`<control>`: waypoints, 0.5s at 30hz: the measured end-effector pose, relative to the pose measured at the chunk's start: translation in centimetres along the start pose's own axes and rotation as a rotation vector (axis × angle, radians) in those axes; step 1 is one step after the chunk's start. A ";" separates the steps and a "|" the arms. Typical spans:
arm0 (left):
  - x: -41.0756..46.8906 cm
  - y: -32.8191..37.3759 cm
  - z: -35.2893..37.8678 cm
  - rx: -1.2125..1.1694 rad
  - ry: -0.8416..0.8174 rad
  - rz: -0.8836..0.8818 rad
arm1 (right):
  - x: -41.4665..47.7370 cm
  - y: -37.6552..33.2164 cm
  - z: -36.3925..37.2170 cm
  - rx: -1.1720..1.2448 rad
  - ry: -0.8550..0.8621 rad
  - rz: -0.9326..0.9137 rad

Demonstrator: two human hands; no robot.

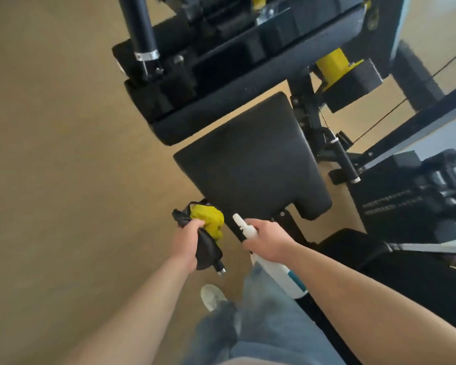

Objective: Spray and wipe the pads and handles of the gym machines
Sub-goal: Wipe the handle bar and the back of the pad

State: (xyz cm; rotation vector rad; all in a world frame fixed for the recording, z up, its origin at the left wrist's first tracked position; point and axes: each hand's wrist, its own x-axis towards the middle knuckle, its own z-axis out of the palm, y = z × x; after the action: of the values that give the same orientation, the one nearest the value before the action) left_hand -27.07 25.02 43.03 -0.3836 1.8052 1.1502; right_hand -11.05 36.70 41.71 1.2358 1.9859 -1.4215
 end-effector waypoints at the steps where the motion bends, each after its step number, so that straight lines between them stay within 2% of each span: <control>1: -0.6 -0.4 -1.0 -0.014 0.067 -0.016 | 0.1 -0.2 1.0 -0.047 -0.019 -0.014; 8: 1.1 -2.9 -5.3 -0.107 0.246 -0.113 | 3.4 -1.2 4.9 -0.181 -0.169 -0.029; 15: 4.4 -5.0 -7.6 -0.199 0.330 -0.157 | 7.9 -3.5 8.9 -0.357 -0.259 -0.051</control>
State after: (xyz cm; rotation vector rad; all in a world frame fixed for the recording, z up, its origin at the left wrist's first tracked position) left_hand -30.11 17.00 37.68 -0.8595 1.9034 1.2111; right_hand -19.57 31.70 34.19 0.8091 1.9888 -1.1186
